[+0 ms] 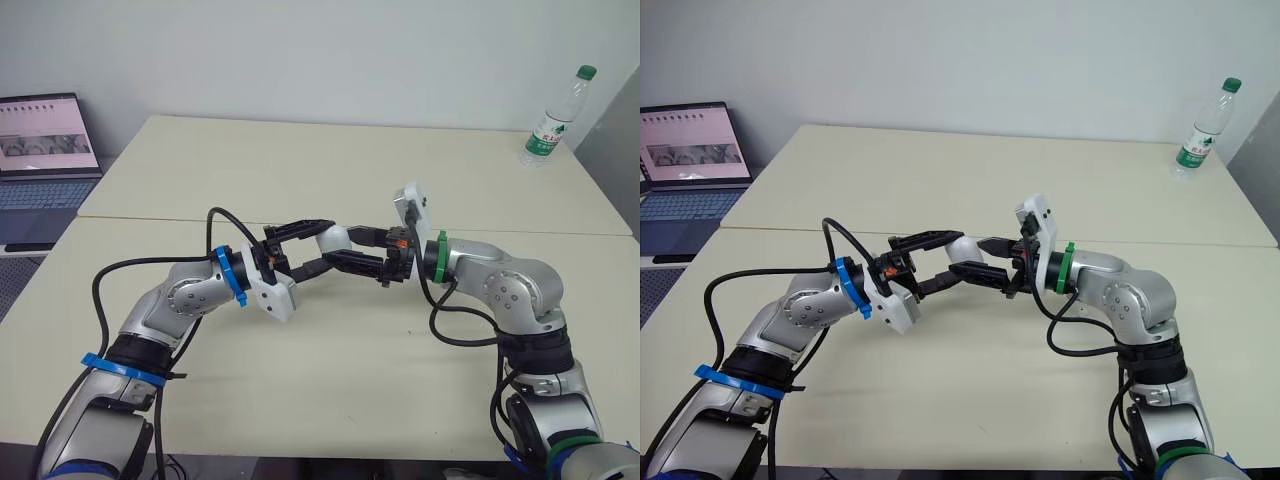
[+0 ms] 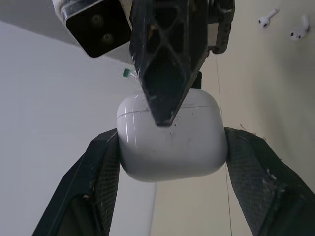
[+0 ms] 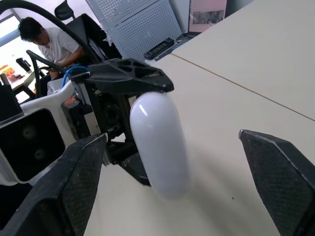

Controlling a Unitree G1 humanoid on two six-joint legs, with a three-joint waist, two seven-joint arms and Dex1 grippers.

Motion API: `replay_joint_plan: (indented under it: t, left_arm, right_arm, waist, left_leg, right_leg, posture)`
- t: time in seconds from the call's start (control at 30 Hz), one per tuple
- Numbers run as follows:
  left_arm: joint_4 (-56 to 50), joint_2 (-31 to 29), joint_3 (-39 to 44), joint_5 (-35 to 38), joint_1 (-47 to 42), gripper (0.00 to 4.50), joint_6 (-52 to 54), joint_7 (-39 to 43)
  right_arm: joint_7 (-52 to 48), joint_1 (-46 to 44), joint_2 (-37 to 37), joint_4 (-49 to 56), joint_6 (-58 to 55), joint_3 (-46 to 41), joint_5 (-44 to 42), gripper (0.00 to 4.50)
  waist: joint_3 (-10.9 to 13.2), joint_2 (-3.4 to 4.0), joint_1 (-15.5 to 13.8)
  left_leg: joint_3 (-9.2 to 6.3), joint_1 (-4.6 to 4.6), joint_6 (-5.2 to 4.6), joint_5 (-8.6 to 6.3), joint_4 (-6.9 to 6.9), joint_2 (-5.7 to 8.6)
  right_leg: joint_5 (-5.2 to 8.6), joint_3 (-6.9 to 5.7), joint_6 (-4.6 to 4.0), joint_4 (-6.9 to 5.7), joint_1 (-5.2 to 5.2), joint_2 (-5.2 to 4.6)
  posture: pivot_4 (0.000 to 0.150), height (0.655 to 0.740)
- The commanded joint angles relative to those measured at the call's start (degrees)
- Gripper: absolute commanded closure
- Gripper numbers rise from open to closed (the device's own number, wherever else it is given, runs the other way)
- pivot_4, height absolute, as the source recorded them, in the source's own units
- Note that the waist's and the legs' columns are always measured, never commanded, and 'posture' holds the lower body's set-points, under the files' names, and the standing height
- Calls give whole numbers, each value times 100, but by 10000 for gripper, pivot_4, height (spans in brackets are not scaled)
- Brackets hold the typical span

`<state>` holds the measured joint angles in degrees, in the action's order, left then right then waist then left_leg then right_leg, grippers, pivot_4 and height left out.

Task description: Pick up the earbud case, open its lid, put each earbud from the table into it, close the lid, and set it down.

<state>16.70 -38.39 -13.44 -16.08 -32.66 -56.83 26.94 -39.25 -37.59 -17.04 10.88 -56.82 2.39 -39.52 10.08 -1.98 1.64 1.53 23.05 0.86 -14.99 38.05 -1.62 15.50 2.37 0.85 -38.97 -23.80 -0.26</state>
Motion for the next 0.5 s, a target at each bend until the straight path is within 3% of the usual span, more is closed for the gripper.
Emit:
replay_joint_plan:
  t: [0.03, 0.37, 0.5]
  left_arm:
    - [69, 51, 80, -24, -221, 16861, -152, -89]
    - [229, 96, 128, -127, -355, 16861, -240, -159]
    - [262, 110, 126, -152, -383, 16861, -254, -180]
  right_arm:
    - [47, -121, 58, 193, 69, -4, -81, 0]
    - [85, -110, 54, 115, 158, 62, -20, 0]
    - [98, -131, 60, 56, 232, 78, 37, 8660]
  waist:
    - [0, 0, 1]
    - [0, 0, 5]
    - [0, 0, 5]
  left_leg:
    - [-1, -1, 0, 0, 1, 0]
    - [-1, -2, -1, 1, 2, -2]
    - [-1, -3, -1, 1, 3, -2]
  right_leg:
    - [0, -1, 0, -1, 0, 1]
    - [0, -1, 1, -1, 2, 7]
    - [0, -2, 1, -2, 2, 7]
  posture:
    - [1500, 7400]
    - [1500, 7400]
    - [1500, 7400]
